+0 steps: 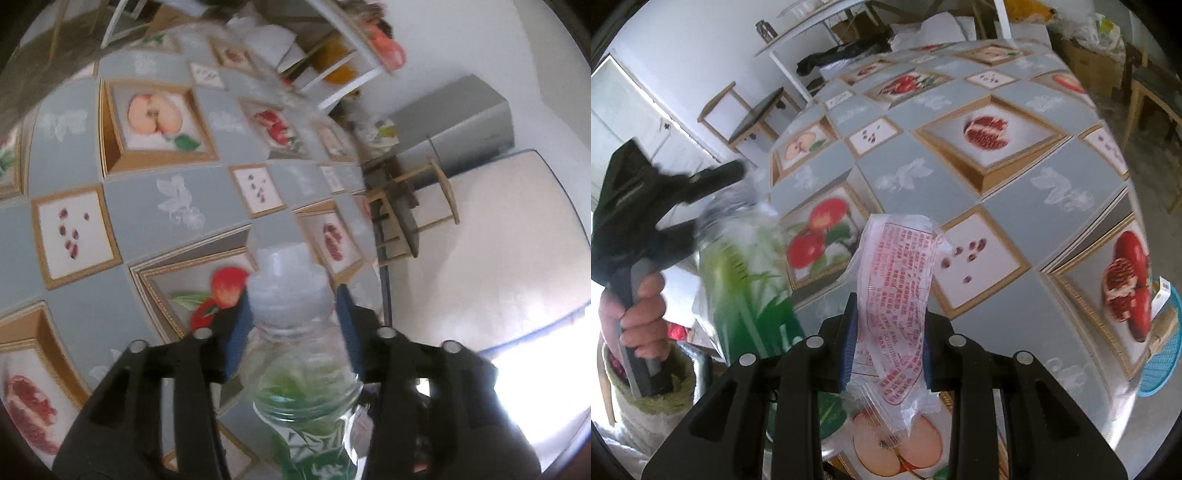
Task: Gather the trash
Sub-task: 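Lift the bottle with the left gripper while the right gripper holds the wrapper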
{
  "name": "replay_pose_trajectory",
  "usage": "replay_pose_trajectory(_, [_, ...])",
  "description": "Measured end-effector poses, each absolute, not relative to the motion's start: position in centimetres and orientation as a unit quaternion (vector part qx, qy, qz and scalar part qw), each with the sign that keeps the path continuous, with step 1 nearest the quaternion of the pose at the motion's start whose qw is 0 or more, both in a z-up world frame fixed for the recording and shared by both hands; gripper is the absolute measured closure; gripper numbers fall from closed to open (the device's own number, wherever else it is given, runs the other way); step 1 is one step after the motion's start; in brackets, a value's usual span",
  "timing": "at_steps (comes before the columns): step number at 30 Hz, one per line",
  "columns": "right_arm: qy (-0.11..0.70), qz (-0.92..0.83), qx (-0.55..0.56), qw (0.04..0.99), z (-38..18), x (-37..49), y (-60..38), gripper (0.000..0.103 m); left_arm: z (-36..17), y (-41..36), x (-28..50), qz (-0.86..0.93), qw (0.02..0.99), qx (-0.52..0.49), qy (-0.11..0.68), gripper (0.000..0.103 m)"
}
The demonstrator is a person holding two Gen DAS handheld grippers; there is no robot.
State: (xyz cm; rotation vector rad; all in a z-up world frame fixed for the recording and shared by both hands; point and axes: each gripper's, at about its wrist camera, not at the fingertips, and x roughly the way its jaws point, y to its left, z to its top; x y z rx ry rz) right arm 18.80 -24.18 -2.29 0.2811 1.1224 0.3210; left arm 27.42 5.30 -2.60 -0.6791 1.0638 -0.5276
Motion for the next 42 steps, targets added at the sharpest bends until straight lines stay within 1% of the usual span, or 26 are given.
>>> replay_pose_trajectory(1, [0.53, 0.152, 0.133, 0.823, -2.5, 18.7, -24.1, 0.075, -3.1, 5.1, 27.5, -0.238, 0.773, -0.318, 0.495, 0.051])
replay_pose_trajectory(3, [0.535, 0.156, 0.134, 0.819, -2.9, 18.6, -23.9, 0.075, -3.8, 5.0, 27.1, -0.236, 0.77, -0.324, 0.497, 0.04])
replay_pose_trajectory(4, [0.537, 0.158, 0.134, 0.818, -3.0, 18.6, -23.8, 0.075, -3.9, 5.1, 27.0, -0.236, 0.77, -0.325, 0.495, 0.038])
replay_pose_trajectory(6, [0.54, 0.161, 0.131, 0.816, -3.2, 18.5, -23.6, 0.075, -3.8, 5.3, 26.5, -0.233, 0.777, -0.326, 0.486, 0.028])
replay_pose_trajectory(8, [0.541, 0.163, 0.131, 0.815, -3.3, 18.6, -23.5, 0.075, -3.3, 5.7, 26.0, -0.228, 0.787, -0.322, 0.475, 0.02])
replay_pose_trajectory(9, [0.541, 0.166, 0.133, 0.814, -3.3, 18.6, -23.5, 0.075, -3.0, 6.0, 25.5, -0.227, 0.791, -0.318, 0.47, 0.02])
replay_pose_trajectory(17, [0.544, 0.181, 0.135, 0.808, -3.7, 18.8, -22.7, 0.075, -4.1, 4.6, 24.5, -0.227, 0.774, -0.286, 0.518, 0.019])
replay_pose_trajectory(23, [0.544, 0.188, 0.132, 0.807, -3.8, 18.8, -22.4, 0.075, -4.8, 2.2, 24.7, -0.227, 0.78, -0.233, 0.535, 0.021])
replay_pose_trajectory(25, [0.544, 0.188, 0.132, 0.807, -3.9, 18.9, -22.4, 0.075, -4.9, 1.6, 24.8, -0.226, 0.781, -0.219, 0.539, 0.023])
replay_pose_trajectory(27, [0.543, 0.188, 0.134, 0.807, -4.0, 18.9, -22.4, 0.075, -5.2, 1.3, 25.0, -0.222, 0.78, -0.209, 0.547, 0.03])
replay_pose_trajectory(31, [0.542, 0.184, 0.135, 0.809, -4.1, 18.8, -22.9, 0.075, -5.6, 1.2, 25.2, -0.216, 0.776, -0.204, 0.556, 0.037])
replay_pose_trajectory(42, [0.537, 0.158, 0.15, 0.815, -4.0, 18.6, -25.2, 0.075, -5.2, 1.0, 24.4, -0.212, 0.786, -0.19, 0.549, 0.036])
